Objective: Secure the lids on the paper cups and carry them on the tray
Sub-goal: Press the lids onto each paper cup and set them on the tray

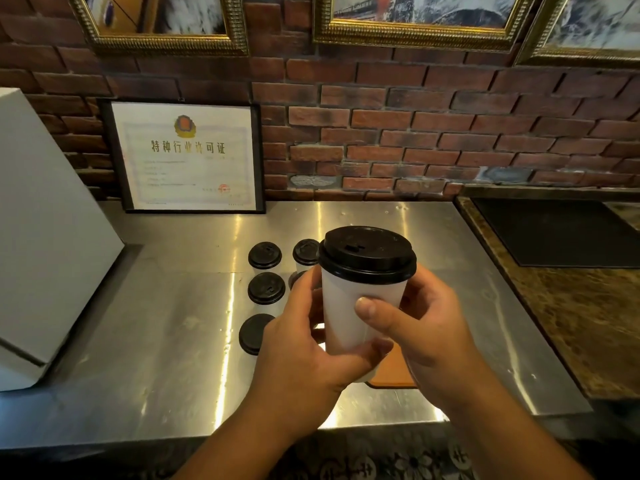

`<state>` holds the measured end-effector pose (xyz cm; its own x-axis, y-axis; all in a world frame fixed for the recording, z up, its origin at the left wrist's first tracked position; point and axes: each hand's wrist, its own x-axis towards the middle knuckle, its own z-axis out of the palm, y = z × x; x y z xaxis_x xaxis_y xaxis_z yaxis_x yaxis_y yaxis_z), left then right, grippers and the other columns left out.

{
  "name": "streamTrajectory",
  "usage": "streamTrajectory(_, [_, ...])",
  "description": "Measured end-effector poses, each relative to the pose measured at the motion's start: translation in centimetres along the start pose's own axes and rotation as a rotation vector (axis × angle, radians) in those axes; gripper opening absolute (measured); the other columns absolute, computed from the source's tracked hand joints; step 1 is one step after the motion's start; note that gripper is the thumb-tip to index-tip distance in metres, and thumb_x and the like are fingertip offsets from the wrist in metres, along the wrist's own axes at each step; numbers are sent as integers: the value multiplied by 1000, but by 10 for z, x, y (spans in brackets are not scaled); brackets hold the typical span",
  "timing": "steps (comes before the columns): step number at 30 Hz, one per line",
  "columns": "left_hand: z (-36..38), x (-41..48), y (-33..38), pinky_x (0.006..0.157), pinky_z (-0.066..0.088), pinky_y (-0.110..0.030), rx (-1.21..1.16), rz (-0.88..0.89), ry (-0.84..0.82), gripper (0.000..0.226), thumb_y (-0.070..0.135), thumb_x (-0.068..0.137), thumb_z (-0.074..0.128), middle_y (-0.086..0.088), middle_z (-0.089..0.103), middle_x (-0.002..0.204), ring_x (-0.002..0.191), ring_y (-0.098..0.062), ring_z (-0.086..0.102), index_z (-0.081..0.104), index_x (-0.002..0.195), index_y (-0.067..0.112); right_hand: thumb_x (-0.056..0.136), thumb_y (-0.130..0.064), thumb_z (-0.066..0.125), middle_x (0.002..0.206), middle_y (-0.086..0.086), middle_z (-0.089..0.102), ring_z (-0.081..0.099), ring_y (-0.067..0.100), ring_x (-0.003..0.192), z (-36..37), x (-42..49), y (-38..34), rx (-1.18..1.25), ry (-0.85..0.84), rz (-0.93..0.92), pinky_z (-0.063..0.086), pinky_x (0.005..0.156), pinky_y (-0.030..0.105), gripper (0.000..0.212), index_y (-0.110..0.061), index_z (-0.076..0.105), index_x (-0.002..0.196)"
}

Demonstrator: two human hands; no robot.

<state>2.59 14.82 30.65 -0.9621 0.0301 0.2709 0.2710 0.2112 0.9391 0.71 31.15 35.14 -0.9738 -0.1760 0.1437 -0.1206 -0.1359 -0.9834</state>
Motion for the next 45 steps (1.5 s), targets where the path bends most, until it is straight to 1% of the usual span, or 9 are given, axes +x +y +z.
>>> streamTrajectory(5, [5, 3, -2, 67, 56, -8, 61, -12, 14, 86, 86, 62, 78, 33, 63, 127, 113, 10, 63, 39, 137, 68, 68, -61, 91, 124, 1, 75, 71, 26, 118, -9, 3, 3, -46, 31, 11, 65, 83, 37, 76, -30, 67, 134])
streamTrajectory(8, [7, 4, -4, 69, 59, -12, 67, -18, 5, 83, 85, 62, 81, 30, 65, 126, 110, 6, 66, 43, 133, 66, 68, -62, 91, 123, 0, 75, 72, 25, 117, -14, 6, 5, -57, 37, 12, 65, 82, 37, 75, -32, 67, 133])
streamTrajectory(16, [16, 10, -6, 71, 58, -11, 83, -31, 6, 87, 87, 58, 80, 31, 64, 127, 113, 6, 64, 43, 133, 66, 64, -60, 94, 122, -3, 75, 72, 22, 117, -26, 12, 10, -49, 29, 29, 65, 82, 34, 75, -37, 67, 130])
streamTrajectory(20, [22, 14, -7, 68, 56, -8, 84, -19, 20, 85, 87, 59, 80, 32, 64, 126, 113, 7, 64, 42, 132, 67, 67, -47, 91, 121, -2, 75, 72, 23, 116, -35, 15, 10, -67, 22, 45, 65, 84, 38, 69, -34, 67, 130])
streamTrajectory(23, [27, 17, -7, 68, 55, -7, 77, -10, 16, 82, 85, 61, 81, 32, 64, 126, 111, 7, 65, 43, 133, 67, 68, -45, 88, 122, 0, 75, 72, 25, 116, -41, 18, 11, -76, 6, 50, 66, 86, 41, 72, -28, 65, 134])
streamTrajectory(29, [33, 22, -9, 71, 56, -8, 67, 1, -9, 83, 80, 63, 84, 28, 66, 126, 113, 4, 66, 46, 134, 63, 68, -39, 90, 121, -2, 76, 72, 21, 117, -55, 23, 11, -64, -48, 55, 64, 82, 33, 71, -28, 66, 134])
streamTrajectory(37, [37, 31, -18, 75, 53, -4, 89, -10, -20, 82, 80, 62, 82, 30, 65, 126, 115, 7, 64, 45, 134, 65, 67, -31, 92, 126, 3, 75, 71, 27, 120, -65, 31, 27, -28, -75, 44, 64, 88, 39, 75, -24, 64, 136])
streamTrajectory(42, [39, 36, -31, 80, 55, -7, 110, -42, -25, 84, 78, 61, 85, 30, 65, 128, 118, 5, 63, 46, 134, 64, 67, -21, 94, 126, 1, 74, 69, 23, 123, -74, 40, 42, -21, -118, 32, 62, 89, 30, 70, -33, 67, 131])
streamTrajectory(45, [43, 38, -45, 87, 59, -16, 122, -72, -58, 86, 62, 65, 91, 25, 66, 130, 120, -2, 64, 46, 139, 59, 68, -19, 95, 127, -3, 74, 68, 18, 124, -77, 43, 58, -44, -106, 36, 61, 89, 26, 71, -41, 67, 130])
